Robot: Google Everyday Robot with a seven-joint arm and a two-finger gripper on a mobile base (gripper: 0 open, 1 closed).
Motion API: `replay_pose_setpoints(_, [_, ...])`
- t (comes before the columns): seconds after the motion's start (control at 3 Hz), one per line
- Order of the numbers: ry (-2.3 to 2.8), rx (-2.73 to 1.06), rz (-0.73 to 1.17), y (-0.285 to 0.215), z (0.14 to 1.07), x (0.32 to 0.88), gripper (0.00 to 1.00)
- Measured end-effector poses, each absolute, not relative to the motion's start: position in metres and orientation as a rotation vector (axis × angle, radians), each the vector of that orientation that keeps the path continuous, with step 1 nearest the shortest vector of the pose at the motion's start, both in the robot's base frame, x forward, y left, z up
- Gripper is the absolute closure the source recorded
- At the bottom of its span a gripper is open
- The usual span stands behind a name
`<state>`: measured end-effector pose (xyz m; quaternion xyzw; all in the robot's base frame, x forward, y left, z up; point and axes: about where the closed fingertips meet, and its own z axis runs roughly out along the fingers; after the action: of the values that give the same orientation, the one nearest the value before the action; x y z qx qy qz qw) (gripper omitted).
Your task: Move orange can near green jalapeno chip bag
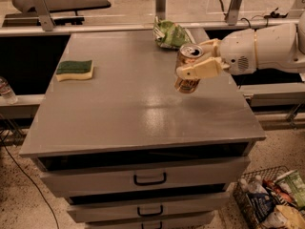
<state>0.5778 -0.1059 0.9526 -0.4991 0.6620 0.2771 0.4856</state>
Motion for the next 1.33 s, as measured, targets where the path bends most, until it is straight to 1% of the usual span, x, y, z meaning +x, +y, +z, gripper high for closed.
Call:
replay_pose_setpoints(0.33, [1.611, -1.215, 0.674, -0.106, 0.953, 0.578, 1.0])
replay_pose_setpoints(0.67, [1.59, -1.192, 0.619, -0.114, 0.958, 0.604, 1.0])
replay_pose_setpoints(1.33, [1.552, -1.107, 0.463, -0.164, 0.974, 0.711, 1.0])
